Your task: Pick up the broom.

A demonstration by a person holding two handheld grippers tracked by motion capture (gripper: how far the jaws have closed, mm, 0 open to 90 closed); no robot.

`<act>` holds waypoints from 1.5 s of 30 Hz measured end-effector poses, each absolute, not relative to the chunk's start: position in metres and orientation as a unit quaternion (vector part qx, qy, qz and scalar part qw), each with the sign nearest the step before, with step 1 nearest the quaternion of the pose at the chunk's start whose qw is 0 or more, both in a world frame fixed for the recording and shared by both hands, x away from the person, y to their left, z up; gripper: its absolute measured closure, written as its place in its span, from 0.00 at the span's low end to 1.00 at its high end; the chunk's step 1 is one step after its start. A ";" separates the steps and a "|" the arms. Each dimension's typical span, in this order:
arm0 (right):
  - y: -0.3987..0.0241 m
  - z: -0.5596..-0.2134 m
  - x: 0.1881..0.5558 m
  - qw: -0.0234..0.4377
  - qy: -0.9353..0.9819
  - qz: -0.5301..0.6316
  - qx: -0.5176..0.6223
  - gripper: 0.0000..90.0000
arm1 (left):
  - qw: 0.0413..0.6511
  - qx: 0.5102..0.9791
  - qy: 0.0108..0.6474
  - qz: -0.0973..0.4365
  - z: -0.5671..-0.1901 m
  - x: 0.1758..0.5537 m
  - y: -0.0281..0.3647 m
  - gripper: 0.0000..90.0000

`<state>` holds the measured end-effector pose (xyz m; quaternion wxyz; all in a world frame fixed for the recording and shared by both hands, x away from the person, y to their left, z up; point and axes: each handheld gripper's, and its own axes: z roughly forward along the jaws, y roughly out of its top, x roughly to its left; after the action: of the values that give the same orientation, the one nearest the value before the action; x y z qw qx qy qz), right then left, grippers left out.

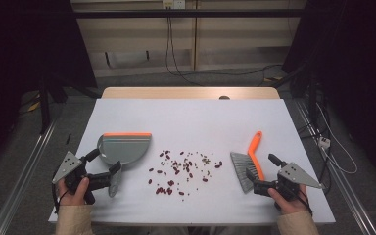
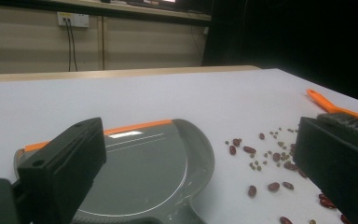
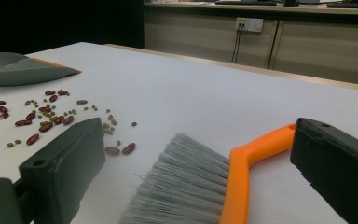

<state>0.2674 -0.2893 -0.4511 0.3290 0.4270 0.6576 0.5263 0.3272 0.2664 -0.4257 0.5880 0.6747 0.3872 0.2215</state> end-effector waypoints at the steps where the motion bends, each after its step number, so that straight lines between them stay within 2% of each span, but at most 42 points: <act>1: -0.289 -0.451 0.267 0.329 0.658 0.526 0.427 0.03 | 0.588 0.675 0.387 0.221 -0.426 0.327 0.266 0.03; 17: -0.285 -0.440 0.282 0.331 0.669 0.498 0.441 0.03 | 0.588 0.676 0.382 0.227 -0.425 0.328 0.266 0.03; 24: -0.286 -0.434 0.309 0.316 0.683 0.442 0.488 0.05 | 0.585 0.677 0.382 0.231 -0.425 0.328 0.267 0.03; 26: -0.288 -0.435 0.319 0.303 0.687 0.423 0.507 0.13 | 0.576 0.684 0.379 0.239 -0.424 0.328 0.266 0.03; 29: -0.291 -0.440 0.333 0.293 0.682 0.388 0.546 0.15 | 0.576 0.686 0.375 0.239 -0.424 0.328 0.265 0.03; 31: -0.292 -0.445 0.342 0.287 0.680 0.374 0.562 0.23 | 0.577 0.684 0.377 0.239 -0.424 0.328 0.266 0.03; 33: -0.292 -0.446 0.346 0.283 0.682 0.362 0.569 0.23 | 0.575 0.685 0.377 0.239 -0.424 0.328 0.267 0.03; 34: -0.292 -0.449 0.354 0.275 0.681 0.352 0.580 0.27 | 0.576 0.685 0.377 0.239 -0.424 0.328 0.267 0.03; 42: -0.284 -0.453 0.370 0.265 0.690 0.310 0.598 0.36 | 0.576 0.684 0.379 0.238 -0.424 0.329 0.267 0.03; 45: -0.283 -0.452 0.375 0.254 0.695 0.298 0.604 0.44 | 0.573 0.689 0.377 0.237 -0.425 0.330 0.267 0.03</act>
<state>0.3746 -0.2832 -0.4521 0.2537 0.6037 0.6948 0.2975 0.3296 0.2668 -0.4246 0.5726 0.6887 0.3767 0.2367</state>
